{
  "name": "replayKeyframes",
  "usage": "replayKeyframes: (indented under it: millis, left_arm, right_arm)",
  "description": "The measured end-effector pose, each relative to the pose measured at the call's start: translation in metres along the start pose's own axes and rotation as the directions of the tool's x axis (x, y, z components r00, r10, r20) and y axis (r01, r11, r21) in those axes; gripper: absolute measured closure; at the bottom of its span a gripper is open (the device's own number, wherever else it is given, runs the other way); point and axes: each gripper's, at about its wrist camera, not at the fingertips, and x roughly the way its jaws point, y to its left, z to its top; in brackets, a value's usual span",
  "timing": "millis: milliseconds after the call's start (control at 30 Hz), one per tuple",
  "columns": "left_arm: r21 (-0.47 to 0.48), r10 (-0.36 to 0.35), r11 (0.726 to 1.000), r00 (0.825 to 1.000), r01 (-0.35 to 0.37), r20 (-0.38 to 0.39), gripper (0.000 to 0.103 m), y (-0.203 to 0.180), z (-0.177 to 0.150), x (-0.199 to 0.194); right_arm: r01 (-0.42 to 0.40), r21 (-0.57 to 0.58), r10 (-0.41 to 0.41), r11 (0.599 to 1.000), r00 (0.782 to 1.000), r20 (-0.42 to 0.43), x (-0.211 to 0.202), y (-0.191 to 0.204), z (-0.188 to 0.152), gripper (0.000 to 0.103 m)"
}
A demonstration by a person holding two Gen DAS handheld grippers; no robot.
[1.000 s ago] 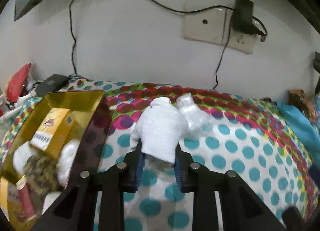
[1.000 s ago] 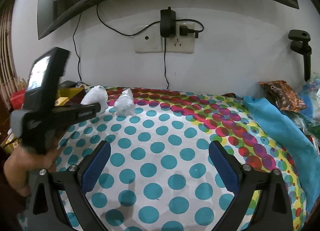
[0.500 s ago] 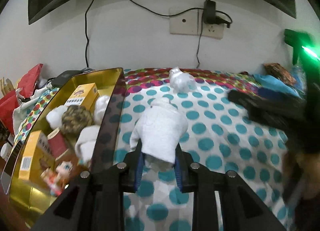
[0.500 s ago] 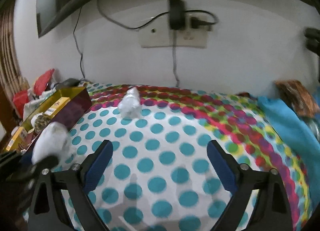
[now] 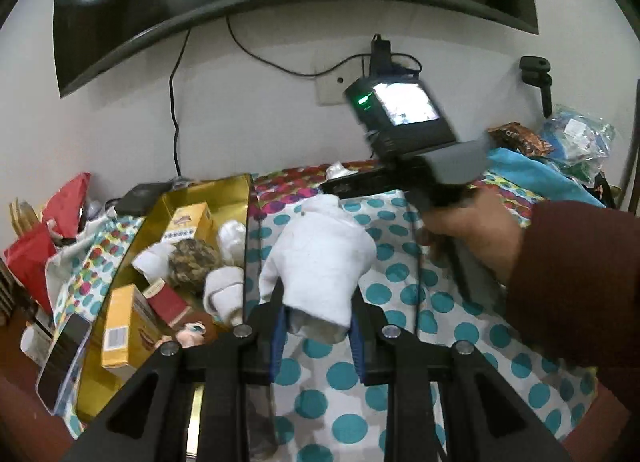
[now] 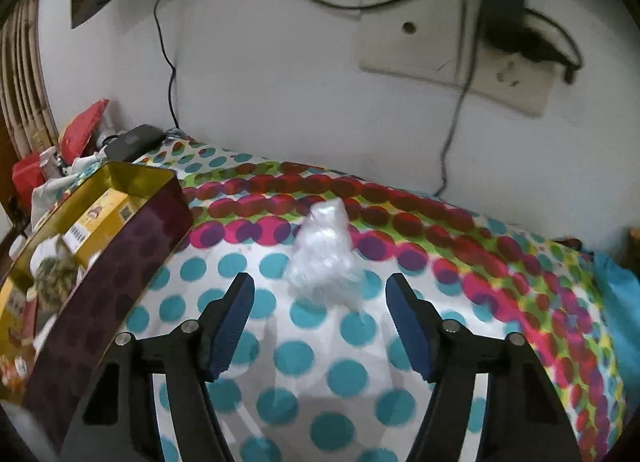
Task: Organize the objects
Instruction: 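Grasp the clear plastic bag with the right tool while the left tool holds the white cloth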
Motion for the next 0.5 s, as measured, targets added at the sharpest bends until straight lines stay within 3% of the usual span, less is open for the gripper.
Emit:
replayKeyframes:
  millis: [67,167,367,500]
  left_arm:
    - [-0.007,-0.005,1.0,1.0,0.005,0.004,0.076,0.004,0.001,-0.002]
    - [-0.012,-0.002,1.0,1.0,0.002,-0.002,0.076,0.011,0.003,-0.004]
    - [-0.038,0.007,0.999,1.0,-0.006,0.006,0.076,0.023,0.007,-0.006]
    - [-0.05,0.01,0.999,1.0,-0.01,0.005,0.076,0.027,0.008,-0.007]
  right_arm:
    - [0.023,-0.006,-0.023,1.0,1.0,-0.021,0.012,0.004,0.006,0.041]
    - [0.033,-0.008,-0.033,0.999,0.997,-0.065,0.028,0.009,0.012,0.059]
    - [0.046,-0.006,-0.046,0.999,0.993,-0.107,0.042,0.015,0.012,0.077]
    - [0.054,-0.009,-0.054,0.999,0.995,-0.085,0.035,0.018,0.008,0.081]
